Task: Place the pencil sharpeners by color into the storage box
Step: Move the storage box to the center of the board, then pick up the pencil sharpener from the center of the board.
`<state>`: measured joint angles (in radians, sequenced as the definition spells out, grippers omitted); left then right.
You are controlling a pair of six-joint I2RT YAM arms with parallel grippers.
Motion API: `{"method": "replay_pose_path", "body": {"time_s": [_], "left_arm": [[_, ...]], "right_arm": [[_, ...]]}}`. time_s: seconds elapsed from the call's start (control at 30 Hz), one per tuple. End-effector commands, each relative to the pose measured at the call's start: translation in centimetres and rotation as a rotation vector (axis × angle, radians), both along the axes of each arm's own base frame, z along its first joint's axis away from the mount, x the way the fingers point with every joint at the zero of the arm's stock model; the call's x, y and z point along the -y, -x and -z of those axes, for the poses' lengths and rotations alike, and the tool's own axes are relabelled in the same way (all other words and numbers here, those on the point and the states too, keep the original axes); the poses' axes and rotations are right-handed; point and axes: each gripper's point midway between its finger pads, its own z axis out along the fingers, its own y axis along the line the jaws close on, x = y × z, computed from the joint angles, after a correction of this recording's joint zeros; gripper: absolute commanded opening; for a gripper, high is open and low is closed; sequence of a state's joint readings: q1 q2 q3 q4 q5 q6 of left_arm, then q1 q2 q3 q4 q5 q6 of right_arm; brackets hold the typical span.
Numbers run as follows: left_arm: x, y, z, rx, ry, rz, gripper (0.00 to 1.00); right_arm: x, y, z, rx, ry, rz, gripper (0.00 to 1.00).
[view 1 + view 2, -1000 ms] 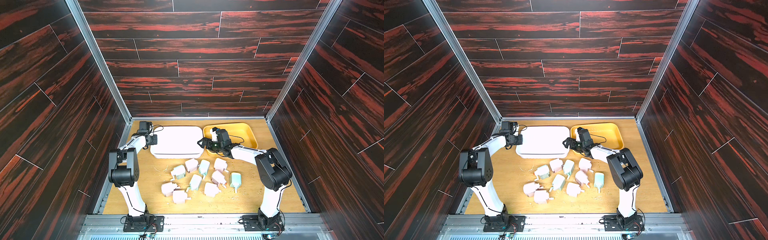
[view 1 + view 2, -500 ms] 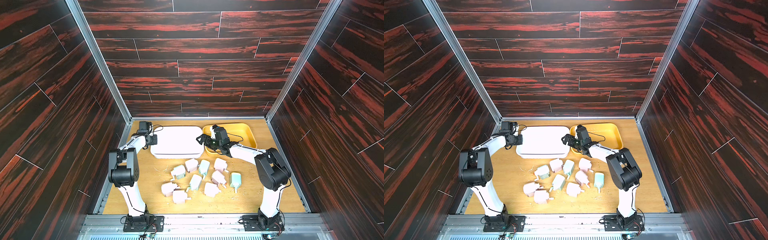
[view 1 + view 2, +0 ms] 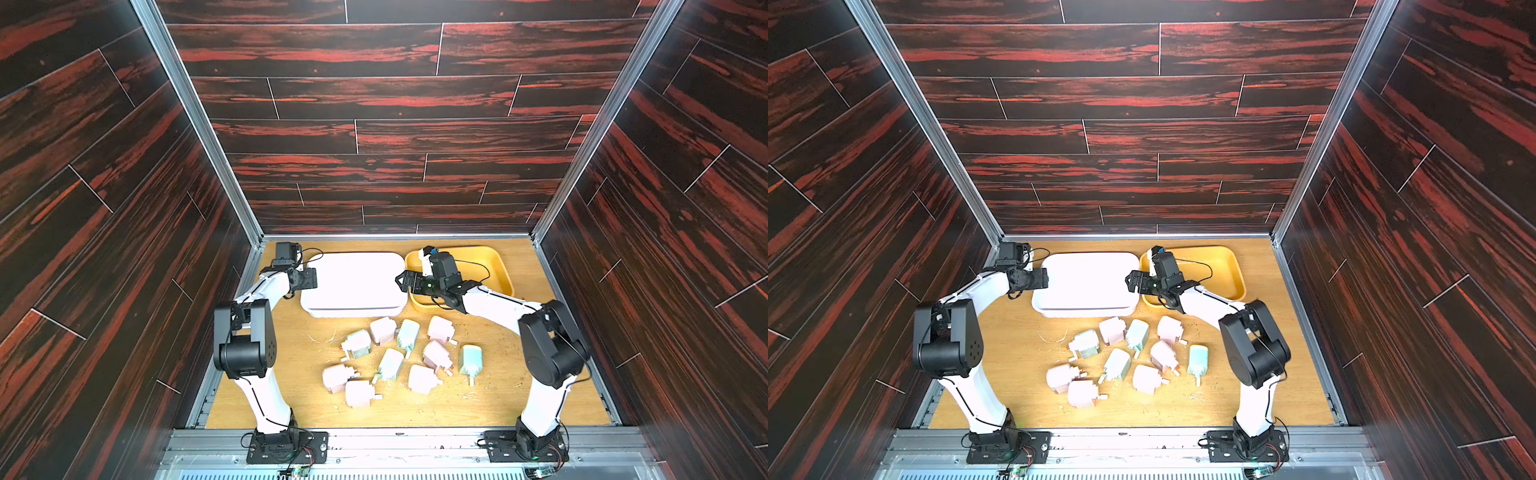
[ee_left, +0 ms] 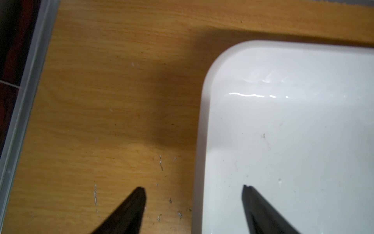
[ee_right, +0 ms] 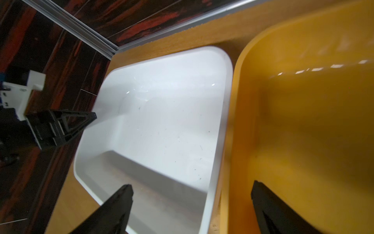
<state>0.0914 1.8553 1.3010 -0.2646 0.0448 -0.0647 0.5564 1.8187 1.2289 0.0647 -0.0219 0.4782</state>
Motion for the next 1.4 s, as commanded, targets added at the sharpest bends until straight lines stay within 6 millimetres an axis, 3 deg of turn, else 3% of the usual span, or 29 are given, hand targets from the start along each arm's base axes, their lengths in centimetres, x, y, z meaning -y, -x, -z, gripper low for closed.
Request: {"method": "replay_pose_path", "body": {"time_s": [0.0, 0.07, 0.1, 0.17, 0.37, 0.5, 0.67, 0.83, 1.07, 1.37], "left_arm": [[-0.5, 0.0, -3.5, 0.109, 0.016, -0.055, 1.00], [-0.3, -0.1, -3.6, 0.135, 0.040, -0.064, 1.00], [0.1, 0.0, -5.1, 0.167, 0.055, -0.056, 1.00], [0.5, 0.1, -5.9, 0.185, 0.082, -0.055, 1.00], [2.1, 0.5, -9.4, 0.276, 0.122, -0.106, 1.00], [5.5, 0.8, -10.4, 0.304, 0.186, -0.077, 1.00], [11.7, 0.8, -10.3, 0.294, 0.217, 0.009, 1.00], [16.5, 0.3, -9.5, 0.283, 0.279, 0.071, 1.00], [20.5, -0.3, -8.4, 0.254, 0.319, 0.124, 1.00], [24.7, -0.3, -7.1, 0.217, 0.304, 0.200, 1.00]], "right_arm": [[3.1, 1.4, -1.1, 0.107, 0.211, -0.018, 0.96], [5.0, 2.4, -0.8, 0.110, 0.289, 0.001, 0.96], [5.9, 3.1, -0.4, 0.099, 0.326, 0.010, 0.96], [7.3, 4.4, 0.2, 0.064, 0.371, 0.020, 0.95], [9.3, 8.6, 2.1, -0.024, 0.409, -0.024, 0.95], [10.8, 9.9, 3.5, -0.044, 0.474, -0.029, 0.95], [10.4, 10.9, 3.9, -0.020, 0.470, -0.104, 0.95], [9.4, 10.8, 3.9, -0.016, 0.448, -0.147, 0.94], [8.1, 12.2, 4.9, -0.055, 0.440, -0.227, 0.93], [9.8, 12.0, 6.4, -0.099, 0.568, -0.130, 0.92]]}}
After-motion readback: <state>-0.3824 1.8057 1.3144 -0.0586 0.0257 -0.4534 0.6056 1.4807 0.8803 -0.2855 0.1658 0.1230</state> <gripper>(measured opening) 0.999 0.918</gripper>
